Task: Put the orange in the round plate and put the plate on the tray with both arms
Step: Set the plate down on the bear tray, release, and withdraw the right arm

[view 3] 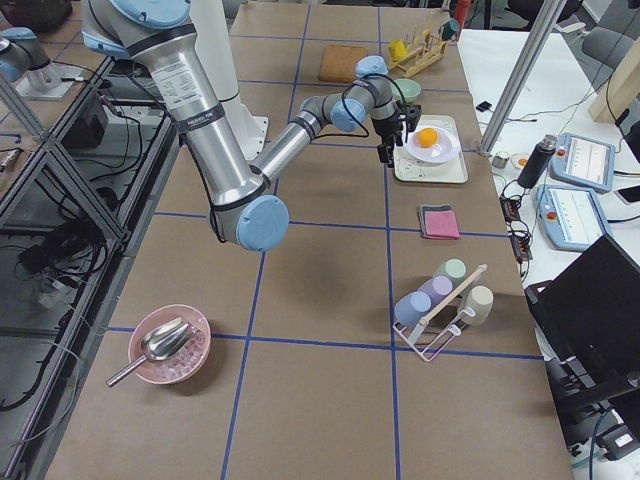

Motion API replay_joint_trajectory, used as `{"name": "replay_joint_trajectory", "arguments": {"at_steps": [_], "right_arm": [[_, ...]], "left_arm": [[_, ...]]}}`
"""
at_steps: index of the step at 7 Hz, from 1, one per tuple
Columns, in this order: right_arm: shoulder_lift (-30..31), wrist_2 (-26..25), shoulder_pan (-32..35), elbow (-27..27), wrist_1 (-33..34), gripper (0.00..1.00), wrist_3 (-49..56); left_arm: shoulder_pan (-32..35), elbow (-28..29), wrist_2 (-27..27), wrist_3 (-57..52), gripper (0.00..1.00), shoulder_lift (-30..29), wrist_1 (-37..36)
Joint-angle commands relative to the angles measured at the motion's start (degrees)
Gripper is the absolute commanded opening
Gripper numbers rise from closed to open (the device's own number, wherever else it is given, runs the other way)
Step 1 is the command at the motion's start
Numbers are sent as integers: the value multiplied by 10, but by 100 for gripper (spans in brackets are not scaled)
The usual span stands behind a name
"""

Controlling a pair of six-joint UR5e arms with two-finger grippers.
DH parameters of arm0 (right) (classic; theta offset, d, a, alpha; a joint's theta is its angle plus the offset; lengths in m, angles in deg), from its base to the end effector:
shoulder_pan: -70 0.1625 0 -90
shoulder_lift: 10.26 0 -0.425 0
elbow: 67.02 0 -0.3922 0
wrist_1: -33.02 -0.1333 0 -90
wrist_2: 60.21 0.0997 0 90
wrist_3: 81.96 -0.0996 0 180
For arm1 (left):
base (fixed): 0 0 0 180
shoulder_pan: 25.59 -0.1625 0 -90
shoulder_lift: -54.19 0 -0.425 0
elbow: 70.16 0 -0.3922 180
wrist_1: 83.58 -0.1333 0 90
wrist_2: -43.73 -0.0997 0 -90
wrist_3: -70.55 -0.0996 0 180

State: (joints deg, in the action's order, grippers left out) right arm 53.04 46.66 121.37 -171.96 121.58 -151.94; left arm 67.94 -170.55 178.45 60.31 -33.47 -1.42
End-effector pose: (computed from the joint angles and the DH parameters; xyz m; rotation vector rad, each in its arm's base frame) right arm -0.3067 -0.5511 0.2831 0.2092 -0.7750 0.4071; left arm -0.0921 -0.4662 0.6026 0.0971 0.7749 0.1125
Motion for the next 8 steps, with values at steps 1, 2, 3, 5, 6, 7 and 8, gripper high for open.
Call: {"name": "replay_joint_trajectory", "arguments": {"at_steps": [1,2,3,5,6,7,8], "right_arm": [[97,112,128,-17,20,100,261],[152,142,184,-17,19,100,377],[208,160,230,-17,14,100,480],[304,210,320,-17,14,100,619],[341,254,366,-17,14,100,675],[363,275,404,-18,15,100,704],[376,274,417,-18,15,100,754]], "left_arm": [[-3,-6,-1,-2,98,7,1],[-3,-8,-1,-2,98,6,2],[-3,-9,-1,-2,98,7,2],[-3,-15,-2,-1,98,9,1],[-3,-15,-2,-1,98,9,1],[-3,-16,-2,-1,98,9,1],[-3,-16,-2,-1,98,9,1]]}}
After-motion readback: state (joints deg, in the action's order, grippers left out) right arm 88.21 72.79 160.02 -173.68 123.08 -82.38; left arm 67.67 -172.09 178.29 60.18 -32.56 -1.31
